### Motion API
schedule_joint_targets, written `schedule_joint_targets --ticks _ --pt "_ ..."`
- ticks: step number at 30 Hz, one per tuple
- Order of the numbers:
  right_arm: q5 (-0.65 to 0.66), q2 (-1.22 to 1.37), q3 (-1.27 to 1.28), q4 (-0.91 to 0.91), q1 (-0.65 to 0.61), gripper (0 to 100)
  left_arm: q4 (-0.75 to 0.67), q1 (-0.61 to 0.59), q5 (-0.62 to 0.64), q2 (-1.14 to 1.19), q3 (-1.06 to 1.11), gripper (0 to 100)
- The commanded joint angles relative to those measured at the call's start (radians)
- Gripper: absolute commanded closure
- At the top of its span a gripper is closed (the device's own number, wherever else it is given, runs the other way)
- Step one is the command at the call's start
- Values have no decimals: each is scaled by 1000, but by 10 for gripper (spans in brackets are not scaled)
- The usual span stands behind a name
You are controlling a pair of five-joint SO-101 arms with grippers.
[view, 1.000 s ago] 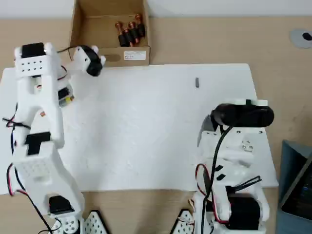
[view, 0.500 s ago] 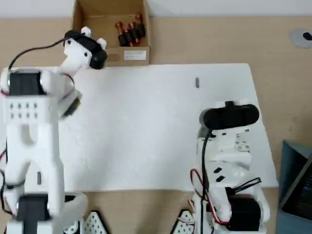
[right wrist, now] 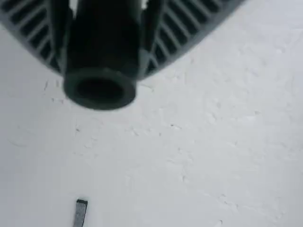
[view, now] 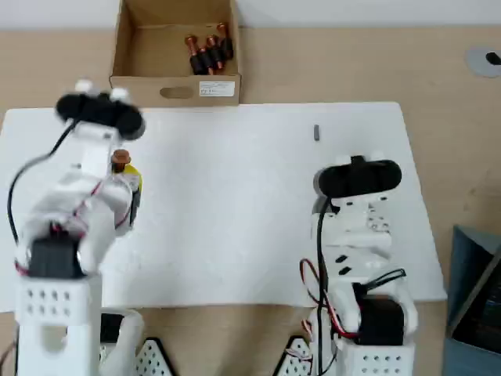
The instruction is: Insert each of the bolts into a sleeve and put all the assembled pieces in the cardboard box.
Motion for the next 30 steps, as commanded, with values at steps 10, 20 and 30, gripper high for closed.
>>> schedule_joint_targets --ticks 10,20,30 --pt "3 -10 125 -189 -133 989 -238 9 295 -622 485 997" --pt "9 -8 213 -293 -407 989 -238 15 546 -757 563 998" --pt "66 -8 232 -296 -633 989 -315 222 825 -757 540 998"
